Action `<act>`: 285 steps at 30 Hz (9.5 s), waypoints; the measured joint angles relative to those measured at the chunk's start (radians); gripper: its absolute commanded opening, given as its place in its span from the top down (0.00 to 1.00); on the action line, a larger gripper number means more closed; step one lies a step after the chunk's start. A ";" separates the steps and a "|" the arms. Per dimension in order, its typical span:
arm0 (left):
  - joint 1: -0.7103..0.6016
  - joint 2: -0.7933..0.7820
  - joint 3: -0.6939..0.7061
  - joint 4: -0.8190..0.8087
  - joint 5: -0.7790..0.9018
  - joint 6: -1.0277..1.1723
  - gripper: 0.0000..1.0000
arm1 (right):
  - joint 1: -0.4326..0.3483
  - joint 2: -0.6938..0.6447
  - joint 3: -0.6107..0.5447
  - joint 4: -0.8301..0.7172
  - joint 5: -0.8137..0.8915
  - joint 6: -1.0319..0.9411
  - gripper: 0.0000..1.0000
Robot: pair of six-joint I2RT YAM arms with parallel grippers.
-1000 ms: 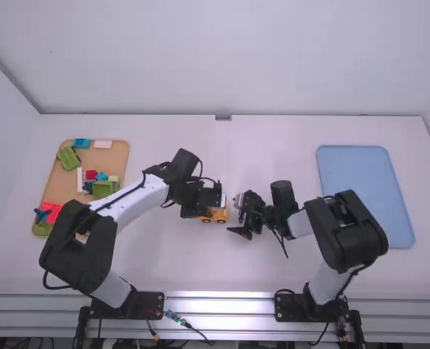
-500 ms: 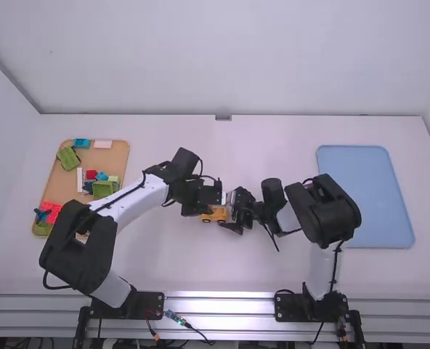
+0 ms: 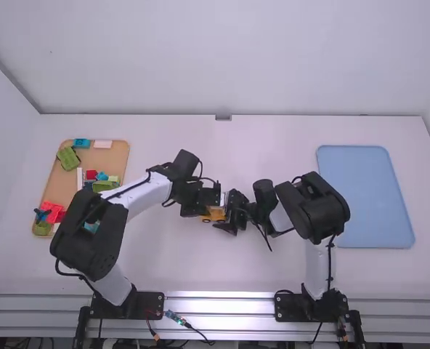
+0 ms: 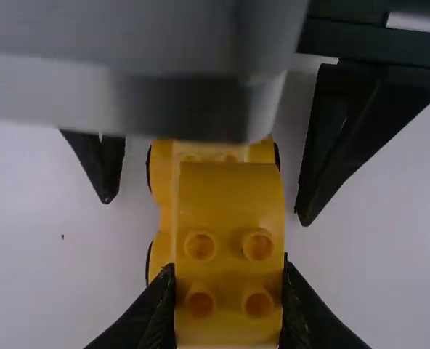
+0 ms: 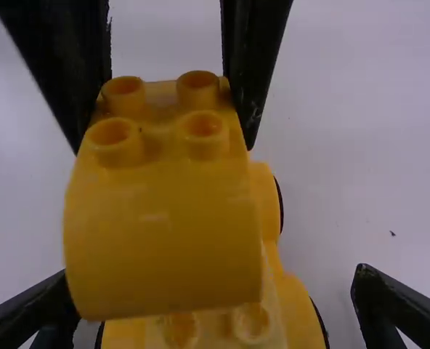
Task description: Assemble lego blocks to make yellow taxi
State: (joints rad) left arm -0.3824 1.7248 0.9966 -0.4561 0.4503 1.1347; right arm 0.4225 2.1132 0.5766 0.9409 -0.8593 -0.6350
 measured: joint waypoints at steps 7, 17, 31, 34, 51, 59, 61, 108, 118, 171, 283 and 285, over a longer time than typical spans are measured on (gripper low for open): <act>0.078 0.000 0.000 -0.002 0.082 0.033 0.99 | 0.000 0.000 0.000 0.000 -0.002 0.001 0.20; 0.100 0.004 0.000 -0.013 0.203 0.123 0.99 | 0.000 0.000 0.000 -0.001 -0.002 0.000 0.40; 0.078 0.056 0.000 0.005 0.200 0.123 0.98 | 0.000 0.000 0.000 -0.002 -0.005 0.000 0.41; 0.077 0.056 0.000 0.013 0.195 0.123 0.99 | 0.000 0.000 0.000 -0.006 -0.008 0.000 0.40; 0.014 0.056 0.000 0.034 0.087 0.055 0.98 | -0.002 0.000 0.020 -0.071 -0.053 -0.048 0.40; 0.005 0.055 0.003 0.054 0.050 -0.008 0.98 | -0.010 0.000 0.071 -0.166 -0.066 -0.080 0.41; 0.005 0.055 0.003 0.054 0.050 -0.014 0.98 | -0.010 0.000 0.072 -0.170 -0.066 -0.085 0.41; -0.036 0.072 0.031 0.047 -0.029 -0.066 0.99 | -0.017 0.000 0.072 -0.170 -0.064 -0.098 0.38; -0.047 0.072 0.035 0.042 -0.043 -0.069 0.98 | -0.023 0.000 0.071 -0.178 -0.073 -0.109 0.38; -0.045 0.076 0.072 -0.052 0.082 0.003 0.20 | -0.030 0.000 0.069 -0.188 -0.081 -0.113 0.37; 0.448 0.015 -0.112 0.235 0.530 -0.039 0.01 | 0.048 0.000 0.116 -0.237 0.001 -0.051 0.16; 0.448 0.015 -0.112 0.235 0.530 -0.040 0.01 | 0.053 0.000 0.131 -0.249 0.010 -0.049 0.33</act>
State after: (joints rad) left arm 0.0654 1.7397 0.8845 -0.2207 0.9806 1.0950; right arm 0.4759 2.1132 0.7078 0.6922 -0.8490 -0.6838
